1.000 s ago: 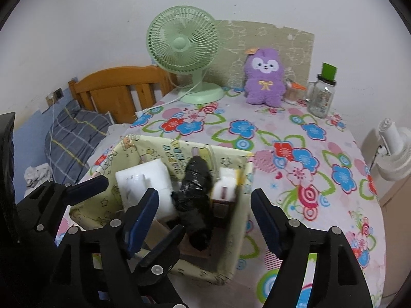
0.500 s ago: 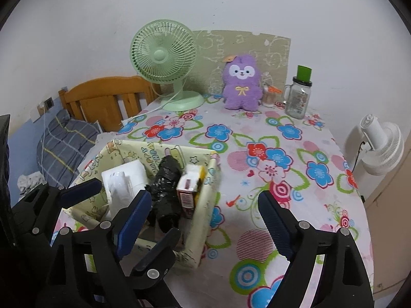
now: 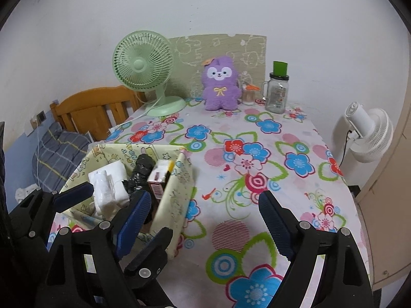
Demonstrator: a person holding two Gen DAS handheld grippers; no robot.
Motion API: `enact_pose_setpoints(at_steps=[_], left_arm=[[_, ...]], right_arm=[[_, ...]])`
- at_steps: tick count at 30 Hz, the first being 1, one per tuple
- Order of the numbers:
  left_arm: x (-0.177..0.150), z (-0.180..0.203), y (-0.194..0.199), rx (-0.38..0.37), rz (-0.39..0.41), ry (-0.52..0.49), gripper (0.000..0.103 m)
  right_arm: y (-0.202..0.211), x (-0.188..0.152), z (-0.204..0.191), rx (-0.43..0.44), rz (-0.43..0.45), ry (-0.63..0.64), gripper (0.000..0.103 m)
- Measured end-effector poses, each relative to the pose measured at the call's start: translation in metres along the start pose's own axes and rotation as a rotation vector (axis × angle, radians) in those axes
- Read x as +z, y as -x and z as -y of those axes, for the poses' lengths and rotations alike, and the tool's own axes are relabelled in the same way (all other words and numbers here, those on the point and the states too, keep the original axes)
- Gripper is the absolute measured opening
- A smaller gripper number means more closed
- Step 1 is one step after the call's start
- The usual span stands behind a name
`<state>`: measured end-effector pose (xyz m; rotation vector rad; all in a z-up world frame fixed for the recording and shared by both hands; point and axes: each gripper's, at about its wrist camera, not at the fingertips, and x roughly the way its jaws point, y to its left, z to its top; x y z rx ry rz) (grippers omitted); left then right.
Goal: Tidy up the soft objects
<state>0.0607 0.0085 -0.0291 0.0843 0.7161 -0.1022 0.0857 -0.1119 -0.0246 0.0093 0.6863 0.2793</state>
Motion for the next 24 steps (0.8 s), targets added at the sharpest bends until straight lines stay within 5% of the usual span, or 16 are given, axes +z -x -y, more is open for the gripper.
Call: enact_pose_setpoints(at_steps=[24], left_arm=[[-0.01, 0.048, 0.022, -0.012, 0.071, -0.035, 0.103]], right_arm=[[0.058, -0.031, 0.069, -0.118, 0.08, -0.084, 0.088]])
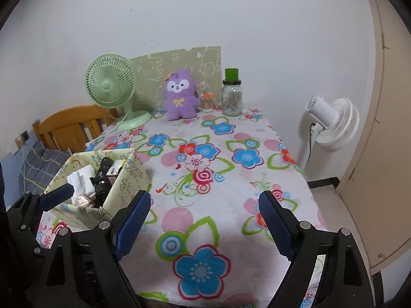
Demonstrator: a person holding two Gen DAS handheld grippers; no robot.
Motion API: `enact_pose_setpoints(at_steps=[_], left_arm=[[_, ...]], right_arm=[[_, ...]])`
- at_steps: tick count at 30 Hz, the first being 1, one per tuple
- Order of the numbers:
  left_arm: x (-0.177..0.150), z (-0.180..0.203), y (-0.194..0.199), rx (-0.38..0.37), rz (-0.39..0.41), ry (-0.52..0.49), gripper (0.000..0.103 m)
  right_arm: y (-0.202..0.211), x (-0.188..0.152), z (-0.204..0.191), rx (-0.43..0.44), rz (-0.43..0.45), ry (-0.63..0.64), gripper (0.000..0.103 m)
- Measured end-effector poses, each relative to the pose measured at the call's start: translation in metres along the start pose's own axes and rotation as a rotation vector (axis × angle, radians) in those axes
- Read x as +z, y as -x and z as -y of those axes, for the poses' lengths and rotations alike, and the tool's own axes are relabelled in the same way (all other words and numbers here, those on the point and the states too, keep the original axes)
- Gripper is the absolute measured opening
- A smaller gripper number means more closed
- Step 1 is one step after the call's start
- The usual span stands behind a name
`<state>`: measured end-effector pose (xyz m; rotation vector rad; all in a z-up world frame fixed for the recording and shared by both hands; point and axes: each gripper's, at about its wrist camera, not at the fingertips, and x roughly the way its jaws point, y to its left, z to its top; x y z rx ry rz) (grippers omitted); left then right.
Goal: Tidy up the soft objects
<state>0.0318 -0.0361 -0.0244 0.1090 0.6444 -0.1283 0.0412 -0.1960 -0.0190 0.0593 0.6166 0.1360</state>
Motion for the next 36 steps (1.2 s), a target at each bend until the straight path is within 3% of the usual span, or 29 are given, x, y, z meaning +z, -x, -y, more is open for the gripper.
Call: enact_pose_setpoints(at_steps=[16, 36], left_arm=[[0.004, -0.008, 0.021, 0.027, 0.046, 0.031, 0.103], [0.016, -0.022, 0.034, 0.032, 0.087, 0.067, 0.103]], right_arm=[[0.028, 0.004, 0.023, -0.033, 0.076, -0.036, 0.088], [0.036, 0.009, 0.02, -0.027, 0.123, -0.028, 0.088]])
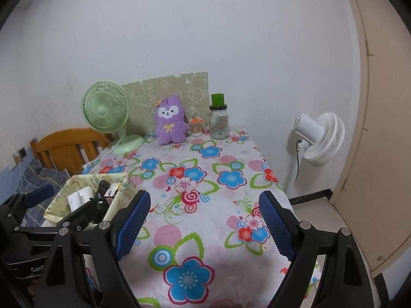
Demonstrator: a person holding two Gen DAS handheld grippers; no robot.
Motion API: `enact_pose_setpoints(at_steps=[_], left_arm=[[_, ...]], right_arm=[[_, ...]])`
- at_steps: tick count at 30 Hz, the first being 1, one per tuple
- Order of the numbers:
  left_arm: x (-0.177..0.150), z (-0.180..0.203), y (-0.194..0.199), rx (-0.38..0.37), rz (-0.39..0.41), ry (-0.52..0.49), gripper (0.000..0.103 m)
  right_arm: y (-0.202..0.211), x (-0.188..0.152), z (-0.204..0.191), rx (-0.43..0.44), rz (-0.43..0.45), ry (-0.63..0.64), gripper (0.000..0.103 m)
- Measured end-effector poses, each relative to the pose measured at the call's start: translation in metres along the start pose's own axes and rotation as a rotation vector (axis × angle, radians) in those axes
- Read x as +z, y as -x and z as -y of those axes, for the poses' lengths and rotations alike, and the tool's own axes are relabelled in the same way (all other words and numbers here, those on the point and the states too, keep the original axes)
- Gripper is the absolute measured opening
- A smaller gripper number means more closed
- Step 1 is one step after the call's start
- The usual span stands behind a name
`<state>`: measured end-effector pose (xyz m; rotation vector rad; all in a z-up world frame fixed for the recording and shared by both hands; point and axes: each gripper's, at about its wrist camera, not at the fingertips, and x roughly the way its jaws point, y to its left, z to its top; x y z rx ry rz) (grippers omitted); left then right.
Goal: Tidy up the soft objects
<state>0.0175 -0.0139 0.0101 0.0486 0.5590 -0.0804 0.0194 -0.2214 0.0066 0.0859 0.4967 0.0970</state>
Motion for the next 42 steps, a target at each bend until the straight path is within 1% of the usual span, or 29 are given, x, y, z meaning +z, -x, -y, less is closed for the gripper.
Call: enact_pose_setpoints(at_steps=[10, 17, 42], left_arm=[[0.001, 0.002, 0.001, -0.002, 0.005, 0.003, 0.103], [0.002, 0.002, 0.001, -0.002, 0.007, 0.004, 0.103], [0.0, 0.0, -0.003, -0.01, -0.009, 0.018, 0.103]], right_arm=[[-0.001, 0.003, -0.003, 0.01, 0.011, -0.007, 0.089], [0.0, 0.004, -0.008, 0.012, 0.023, 0.01, 0.092], [-0.004, 0.003, -0.012, 0.01, 0.018, 0.012, 0.096]])
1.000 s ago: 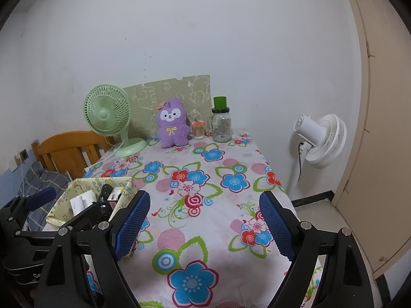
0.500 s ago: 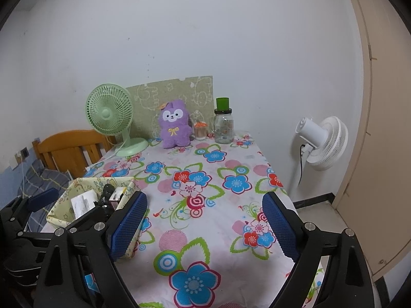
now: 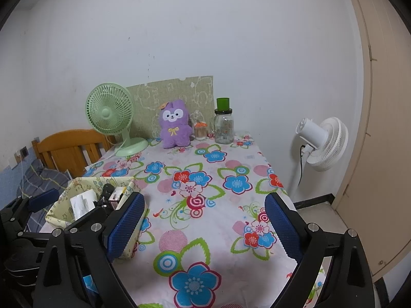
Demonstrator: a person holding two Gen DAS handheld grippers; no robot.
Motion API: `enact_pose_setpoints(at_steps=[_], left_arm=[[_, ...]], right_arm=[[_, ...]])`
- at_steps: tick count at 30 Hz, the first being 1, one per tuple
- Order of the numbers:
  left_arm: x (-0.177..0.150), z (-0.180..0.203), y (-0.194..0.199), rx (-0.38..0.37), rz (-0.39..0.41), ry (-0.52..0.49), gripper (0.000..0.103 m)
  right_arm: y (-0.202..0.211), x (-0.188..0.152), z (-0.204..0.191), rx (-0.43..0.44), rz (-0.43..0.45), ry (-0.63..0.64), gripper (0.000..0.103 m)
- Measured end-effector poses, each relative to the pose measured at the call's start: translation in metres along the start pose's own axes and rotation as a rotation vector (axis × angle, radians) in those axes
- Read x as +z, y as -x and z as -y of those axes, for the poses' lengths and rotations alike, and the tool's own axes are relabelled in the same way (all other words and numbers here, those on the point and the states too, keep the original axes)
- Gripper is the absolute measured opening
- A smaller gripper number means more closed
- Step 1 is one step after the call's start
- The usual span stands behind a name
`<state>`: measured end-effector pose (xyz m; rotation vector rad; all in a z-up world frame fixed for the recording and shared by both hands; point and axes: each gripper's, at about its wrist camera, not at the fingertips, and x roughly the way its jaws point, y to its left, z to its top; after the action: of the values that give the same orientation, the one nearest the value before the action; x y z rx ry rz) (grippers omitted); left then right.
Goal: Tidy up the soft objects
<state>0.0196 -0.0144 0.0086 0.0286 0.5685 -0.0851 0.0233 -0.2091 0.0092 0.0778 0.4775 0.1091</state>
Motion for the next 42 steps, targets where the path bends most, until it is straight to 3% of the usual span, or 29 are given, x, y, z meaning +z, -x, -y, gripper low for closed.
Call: enact_pose_setpoints(at_steps=[42], left_arm=[[0.0004, -0.005, 0.0036, 0.003, 0.012, 0.011, 0.103]], right_arm=[[0.0006, 0.0017, -0.0029, 0.003, 0.016, -0.006, 0.097]])
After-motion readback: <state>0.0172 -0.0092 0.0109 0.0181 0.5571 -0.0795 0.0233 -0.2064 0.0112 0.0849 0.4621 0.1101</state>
